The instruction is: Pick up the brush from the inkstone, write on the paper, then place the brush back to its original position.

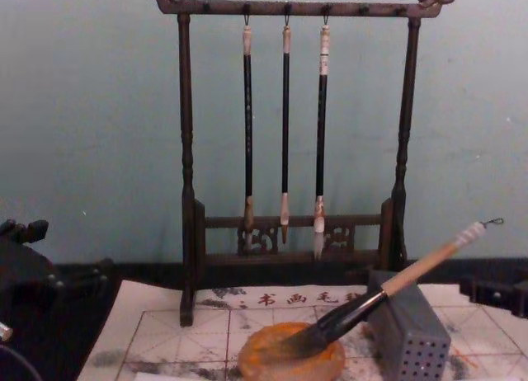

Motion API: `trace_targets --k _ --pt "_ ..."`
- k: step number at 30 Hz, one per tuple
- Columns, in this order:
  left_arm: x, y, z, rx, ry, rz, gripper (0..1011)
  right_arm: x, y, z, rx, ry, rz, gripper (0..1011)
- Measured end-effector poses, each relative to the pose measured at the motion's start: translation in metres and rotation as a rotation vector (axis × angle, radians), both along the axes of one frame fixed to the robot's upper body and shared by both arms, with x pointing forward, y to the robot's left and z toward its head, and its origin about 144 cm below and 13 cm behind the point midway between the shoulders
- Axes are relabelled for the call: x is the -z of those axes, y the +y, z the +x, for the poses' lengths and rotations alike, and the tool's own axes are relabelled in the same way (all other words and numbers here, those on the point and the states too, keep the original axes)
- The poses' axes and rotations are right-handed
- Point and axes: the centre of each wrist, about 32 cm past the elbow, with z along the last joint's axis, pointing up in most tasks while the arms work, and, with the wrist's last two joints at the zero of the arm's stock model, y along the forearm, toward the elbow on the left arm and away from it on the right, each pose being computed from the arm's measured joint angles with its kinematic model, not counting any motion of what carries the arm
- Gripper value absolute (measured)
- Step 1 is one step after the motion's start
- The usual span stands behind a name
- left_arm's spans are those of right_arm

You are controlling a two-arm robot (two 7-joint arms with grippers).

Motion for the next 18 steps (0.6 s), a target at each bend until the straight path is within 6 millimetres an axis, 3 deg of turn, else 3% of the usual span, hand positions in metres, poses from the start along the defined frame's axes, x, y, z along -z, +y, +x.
trace_targets --k 18 --pt "0.0 0.0 0.0 0.0 0.0 0.0 1001 0.0078 0.0077 0.0019 0.02 -0.011 0.0 1002"
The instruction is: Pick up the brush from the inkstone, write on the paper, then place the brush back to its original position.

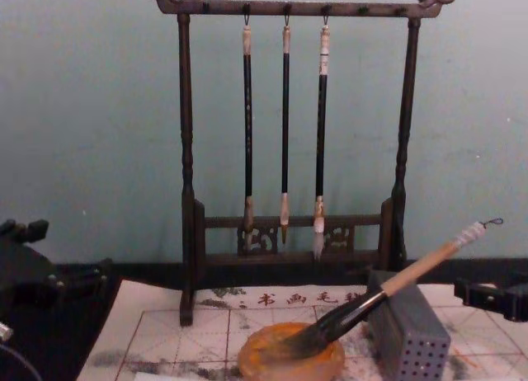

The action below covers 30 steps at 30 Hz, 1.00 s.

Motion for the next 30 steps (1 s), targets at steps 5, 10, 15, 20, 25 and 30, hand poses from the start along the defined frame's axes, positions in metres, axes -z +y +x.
trace_targets --k 5,10,15,20,25,30 --pt "0.0 0.0 0.0 0.0 0.0 0.0 1001 -0.0002 -0.0001 -0.0001 0.0 0.0 -0.001 1002" --pt "0.0 0.0 0.0 0.0 0.0 0.0 1001 -0.0003 -0.0001 -0.0001 -0.001 0.0 -0.002 1003" --pt "0.0 0.0 0.0 0.0 0.0 0.0 1001 -0.0004 -0.0001 -0.0002 -0.002 0.0 -0.003 1002" --pt "0.0 0.0 0.0 0.0 0.0 0.0 1001 -0.0005 -0.0001 -0.0002 -0.002 0.0 -0.003 1002" --pt "0.0 0.0 0.0 0.0 0.0 0.0 1001 -0.0006 -0.0003 -0.0002 -0.002 0.0 -0.004 1002" --pt "0.0 0.0 0.0 0.0 0.0 0.0 1001 -0.0006 -0.0003 -0.0003 -0.002 0.0 -0.005 1002"
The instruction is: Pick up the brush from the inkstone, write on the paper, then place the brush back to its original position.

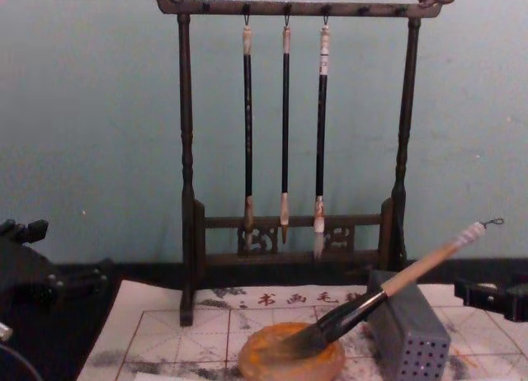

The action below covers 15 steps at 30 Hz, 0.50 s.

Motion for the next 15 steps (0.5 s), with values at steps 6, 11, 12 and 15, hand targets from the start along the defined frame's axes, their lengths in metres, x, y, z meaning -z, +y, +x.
trace_targets --k 6,11,12,15 --pt "0.0 0.0 0.0 0.0 0.0 0.0 1001 0.0 0.0 0.0 0.0 0.0 0.0 1003" --pt "0.0 0.0 0.0 0.0 0.0 0.0 1001 0.0 0.0 0.0 0.0 0.0 0.0 1003" --pt "0.0 0.0 0.0 0.0 0.0 0.0 1001 0.0 0.0 0.0 0.0 0.0 0.0 1002" --pt "0.0 0.0 0.0 0.0 0.0 0.0 1001 0.0 0.0 0.0 0.0 0.0 0.0 1003"
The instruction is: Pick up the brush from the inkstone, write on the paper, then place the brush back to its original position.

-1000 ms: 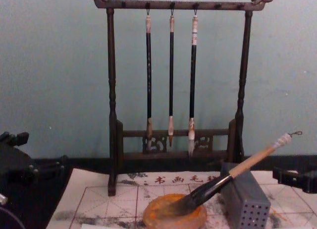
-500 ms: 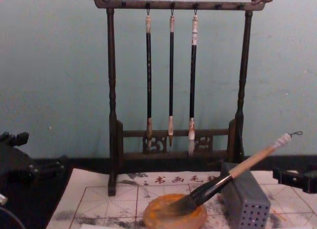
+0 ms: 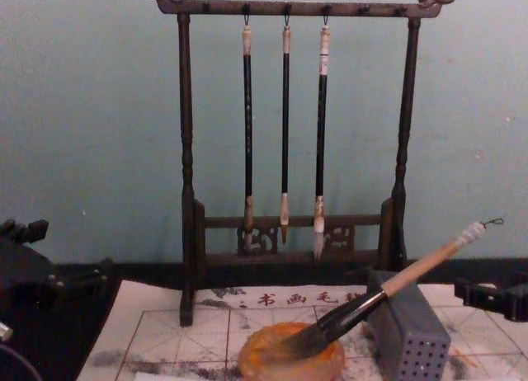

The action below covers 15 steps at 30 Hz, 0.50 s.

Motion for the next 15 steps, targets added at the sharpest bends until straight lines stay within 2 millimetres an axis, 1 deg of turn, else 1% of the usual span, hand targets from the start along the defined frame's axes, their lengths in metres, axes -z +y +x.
trace_targets --k 15 --pt "0.0 0.0 0.0 0.0 0.0 0.0 1001 0.0 0.0 0.0 0.0 0.0 0.0 1003"
